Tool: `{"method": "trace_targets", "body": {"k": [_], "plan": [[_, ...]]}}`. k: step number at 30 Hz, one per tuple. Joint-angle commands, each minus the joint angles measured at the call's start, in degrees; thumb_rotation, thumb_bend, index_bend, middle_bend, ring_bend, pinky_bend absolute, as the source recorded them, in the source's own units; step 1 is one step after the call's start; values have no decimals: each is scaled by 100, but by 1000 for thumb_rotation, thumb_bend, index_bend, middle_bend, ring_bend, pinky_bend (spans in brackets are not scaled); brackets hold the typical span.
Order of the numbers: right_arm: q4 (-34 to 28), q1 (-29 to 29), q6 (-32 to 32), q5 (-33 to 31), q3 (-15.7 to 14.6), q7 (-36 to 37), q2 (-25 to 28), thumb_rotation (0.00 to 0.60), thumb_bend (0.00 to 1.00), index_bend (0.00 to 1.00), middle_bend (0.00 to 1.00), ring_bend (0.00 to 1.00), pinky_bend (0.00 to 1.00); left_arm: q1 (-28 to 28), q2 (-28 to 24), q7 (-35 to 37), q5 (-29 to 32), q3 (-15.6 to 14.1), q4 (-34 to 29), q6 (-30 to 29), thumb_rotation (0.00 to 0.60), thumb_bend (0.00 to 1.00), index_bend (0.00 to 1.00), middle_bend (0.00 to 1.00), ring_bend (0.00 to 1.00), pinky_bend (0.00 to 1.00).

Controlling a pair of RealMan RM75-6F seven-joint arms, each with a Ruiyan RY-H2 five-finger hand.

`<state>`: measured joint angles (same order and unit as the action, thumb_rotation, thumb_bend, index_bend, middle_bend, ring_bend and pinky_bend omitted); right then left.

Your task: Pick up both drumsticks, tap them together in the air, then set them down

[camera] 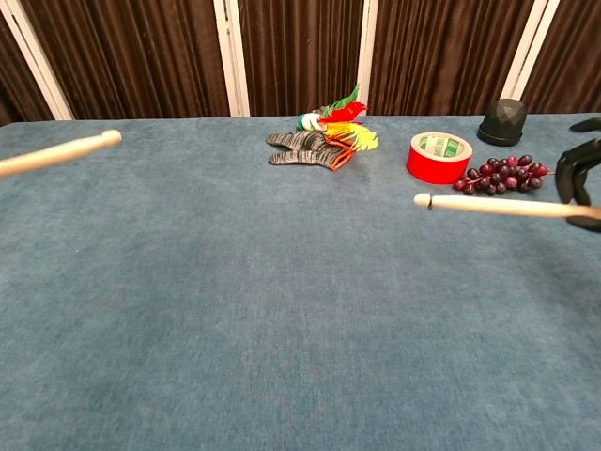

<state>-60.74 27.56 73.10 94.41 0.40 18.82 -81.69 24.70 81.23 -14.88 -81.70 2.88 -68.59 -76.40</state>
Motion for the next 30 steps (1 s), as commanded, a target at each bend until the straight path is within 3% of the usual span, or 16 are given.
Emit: {"method": "trace_targets", "body": {"k": [1,9,16,22,30], "plan": [[202,22,-80,19,-63,42,-199,600,463,814,630,434,0,108,221,109,-89,-111,369,319,600,499,589,580,78,0],[481,59,-240,-32,-92,-103,-481,600,463,814,630,434,0,310,511,-283,-374,-396,734,854,600,499,571,562,78,0],[-1,76,-540,-342,27,-508,-284,600,462,802,630,419,0,289,515,-881,-125,-290,475,1031,600,471,509,513,64,0],[-601,136,-1026,-608,24,-729,94,600,455,576,579,360,0,236,413,-1198,86,-187,196,1049,600,467,430,457,45,0],[-1222,190,-1638,-1024,-1,-1286,400,600,311,205,353,282,0,165,230,-1570,327,-112,-231,1074,600,466,359,368,36,0]]}}
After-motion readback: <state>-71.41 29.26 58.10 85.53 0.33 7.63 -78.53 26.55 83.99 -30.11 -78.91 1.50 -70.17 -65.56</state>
